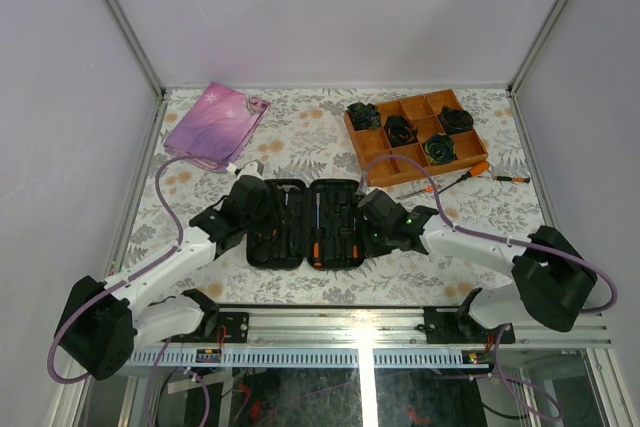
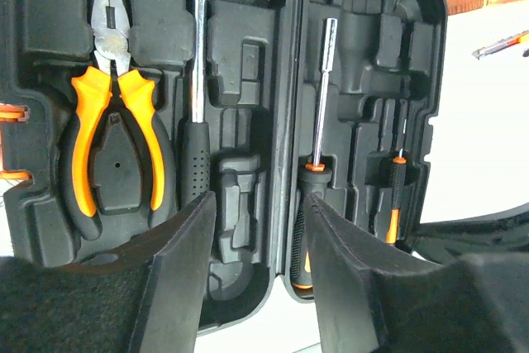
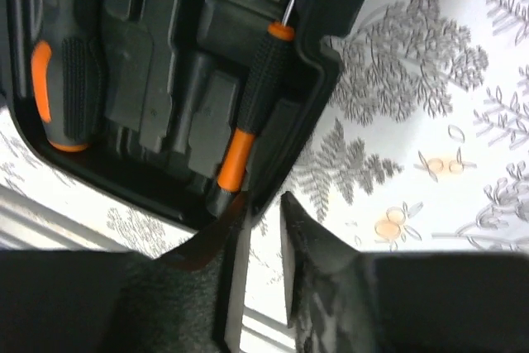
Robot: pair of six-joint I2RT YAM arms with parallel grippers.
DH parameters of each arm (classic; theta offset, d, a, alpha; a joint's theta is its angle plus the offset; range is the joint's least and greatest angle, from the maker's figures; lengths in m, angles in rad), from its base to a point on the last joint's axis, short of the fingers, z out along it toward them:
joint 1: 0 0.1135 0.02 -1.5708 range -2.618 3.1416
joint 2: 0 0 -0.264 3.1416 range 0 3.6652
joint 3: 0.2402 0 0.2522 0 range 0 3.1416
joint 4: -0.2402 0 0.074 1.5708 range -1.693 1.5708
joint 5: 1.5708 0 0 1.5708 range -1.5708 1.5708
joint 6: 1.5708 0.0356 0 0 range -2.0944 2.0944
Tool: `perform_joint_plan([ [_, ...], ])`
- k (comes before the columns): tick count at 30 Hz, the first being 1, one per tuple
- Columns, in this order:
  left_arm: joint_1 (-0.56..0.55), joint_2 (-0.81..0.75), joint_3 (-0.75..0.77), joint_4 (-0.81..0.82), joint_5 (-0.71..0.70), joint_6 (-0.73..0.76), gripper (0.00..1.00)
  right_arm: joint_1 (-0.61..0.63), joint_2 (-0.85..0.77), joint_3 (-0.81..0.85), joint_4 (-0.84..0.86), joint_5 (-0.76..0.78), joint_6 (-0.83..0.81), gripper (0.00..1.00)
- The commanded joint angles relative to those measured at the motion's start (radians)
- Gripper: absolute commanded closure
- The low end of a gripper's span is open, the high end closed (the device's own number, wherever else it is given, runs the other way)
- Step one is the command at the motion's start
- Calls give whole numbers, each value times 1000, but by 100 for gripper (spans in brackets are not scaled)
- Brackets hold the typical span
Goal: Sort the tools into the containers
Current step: Adjust the screwdriver in the storage box.
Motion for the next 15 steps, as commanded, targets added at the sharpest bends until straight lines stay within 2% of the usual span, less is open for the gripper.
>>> perform_joint_plan([
  [1, -40, -13, 14, 3, -50, -16, 53, 22, -116, -27, -100, 30, 53, 68],
  [5, -82, -28, 10, 3, -59, -21, 52, 22, -222, -36, -88, 69, 48, 59],
  [15, -175, -74, 7, 2, -121, -29, 46, 21, -417, -101, 33, 160, 57, 53],
])
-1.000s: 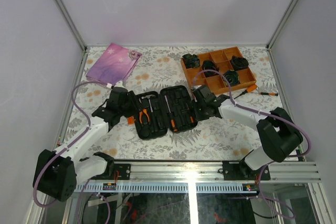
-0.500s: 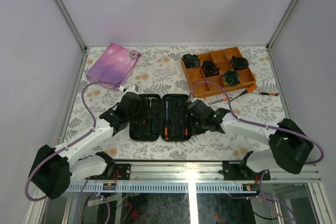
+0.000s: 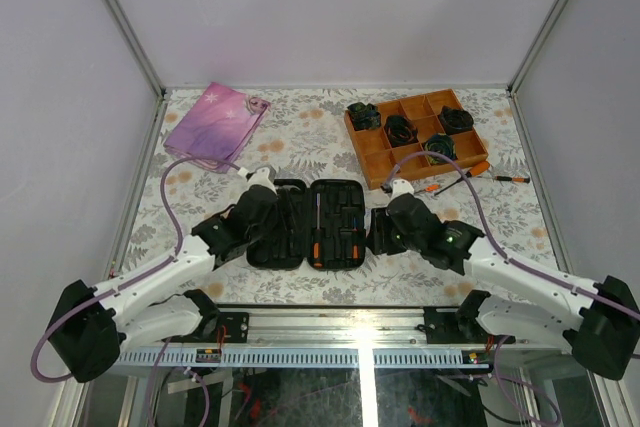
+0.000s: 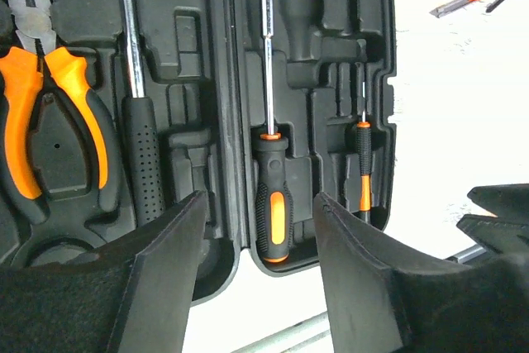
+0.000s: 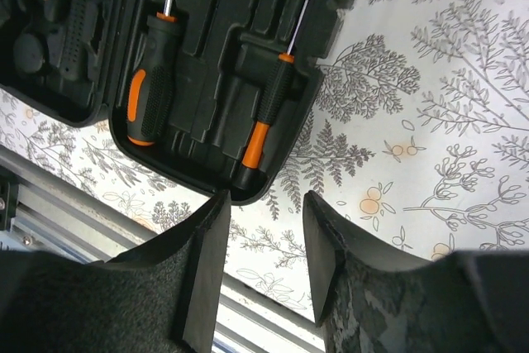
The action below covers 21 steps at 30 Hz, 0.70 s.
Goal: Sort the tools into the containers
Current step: Adjust the screwdriver in the storage box.
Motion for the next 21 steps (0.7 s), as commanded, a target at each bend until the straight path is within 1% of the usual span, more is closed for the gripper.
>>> perform_joint_plan([
  [1, -30, -25, 6, 8, -63, -15, 46, 4, -79, -25, 74, 89, 22, 52],
  [5, -63, -9, 3, 32, -70, -25, 46, 5, -123, -31, 91, 131, 38, 50],
  [9, -125, 34, 1, 66, -80, -50, 47, 5, -143, -23, 99, 166, 58, 47],
  [12, -172, 68, 2, 91, -94, -81, 48, 1, -136, -9, 99, 181, 63, 47],
  [15, -212, 108, 11, 108, -107, -105, 49, -28, -104, 22, 89, 137, 45, 50],
  [21, -266, 184, 46, 118, -134, -145, 52, -170, -50, 26, 133, -51, 21, 55],
])
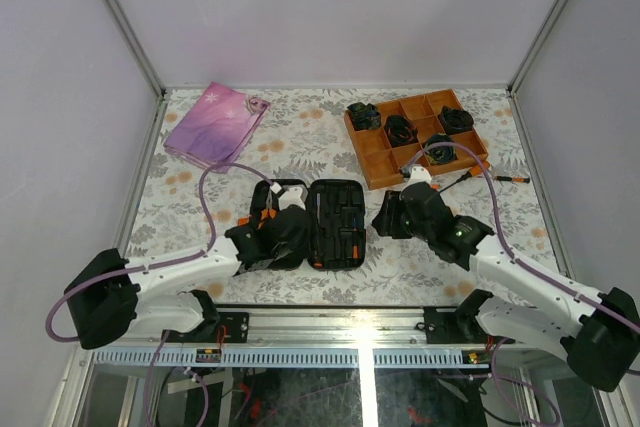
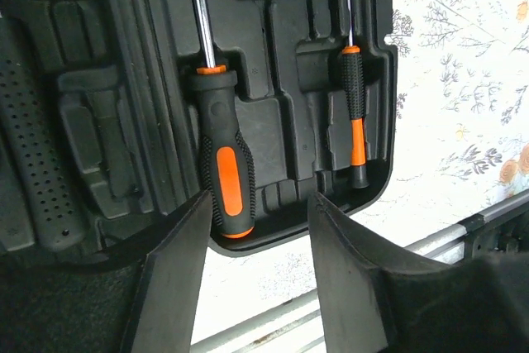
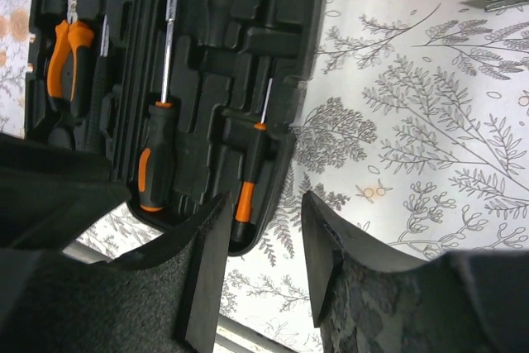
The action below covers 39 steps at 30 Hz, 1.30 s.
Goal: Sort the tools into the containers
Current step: Adjust the screwdriver in the storage box.
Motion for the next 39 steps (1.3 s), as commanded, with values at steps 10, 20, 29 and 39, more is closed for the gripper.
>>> perform_joint_plan([
  [10, -51, 112, 74, 39, -82, -78, 56, -137, 86, 55, 88, -180, -71, 55],
  [20, -67, 174, 131, -50, -150, -59, 61, -142, 89, 38, 106, -219, -86, 57],
  [29, -67, 208, 152, -119, -200, -34, 64, -142, 109, 44, 112, -257, -90, 59],
  [39, -67, 257, 159, -113, -201, -16, 66, -142, 138, 54, 110, -286, -95, 60],
])
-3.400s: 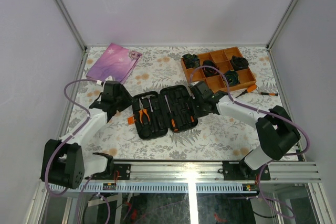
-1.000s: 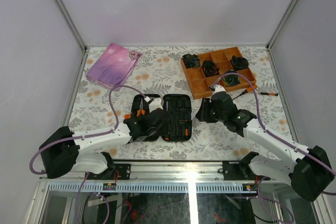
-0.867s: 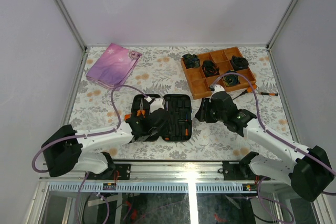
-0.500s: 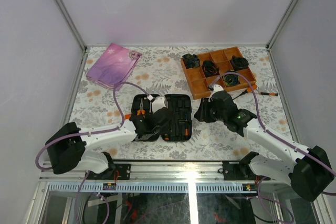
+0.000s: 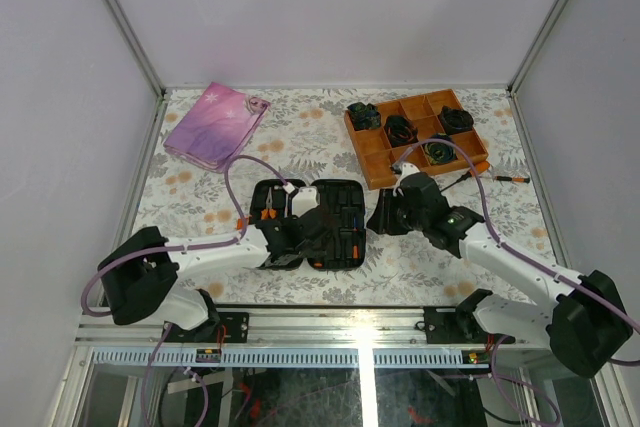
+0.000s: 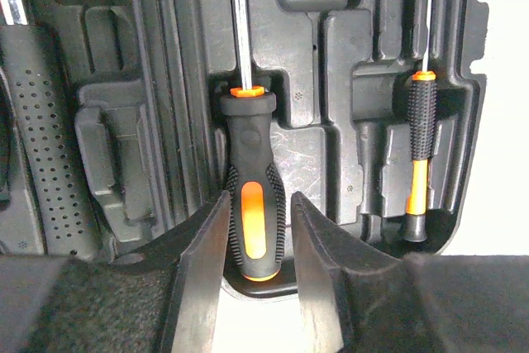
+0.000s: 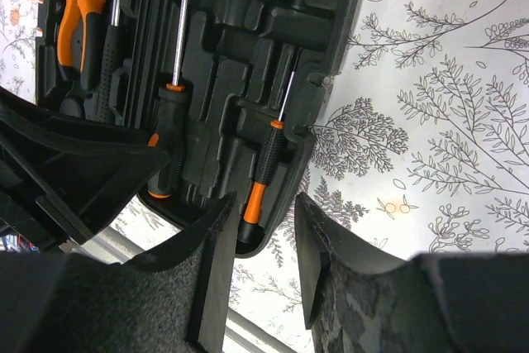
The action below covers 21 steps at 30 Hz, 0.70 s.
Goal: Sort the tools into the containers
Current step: Adjust the screwdriver in the storage box.
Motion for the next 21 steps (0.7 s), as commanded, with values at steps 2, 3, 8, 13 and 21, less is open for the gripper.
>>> perform_joint_plan([
  [2, -8, 19, 31, -17, -46, 26, 68, -6, 13, 52, 30, -31, -20, 61],
  [3, -7, 23, 34, -18, -45, 28, 69, -6, 15, 56, 32, -27, -21, 61],
  [8, -12, 27, 26, -36, -43, 28, 73, -6, 65, 140, 9, -16, -50, 61],
  [13, -25, 17, -3, -70, -52, 9, 74, -6, 151, 232, 24, -15, -42, 61],
  [21, -69, -26, -100, -77, -34, -41, 75, -4, 306, 321, 86, -43, 47, 60],
])
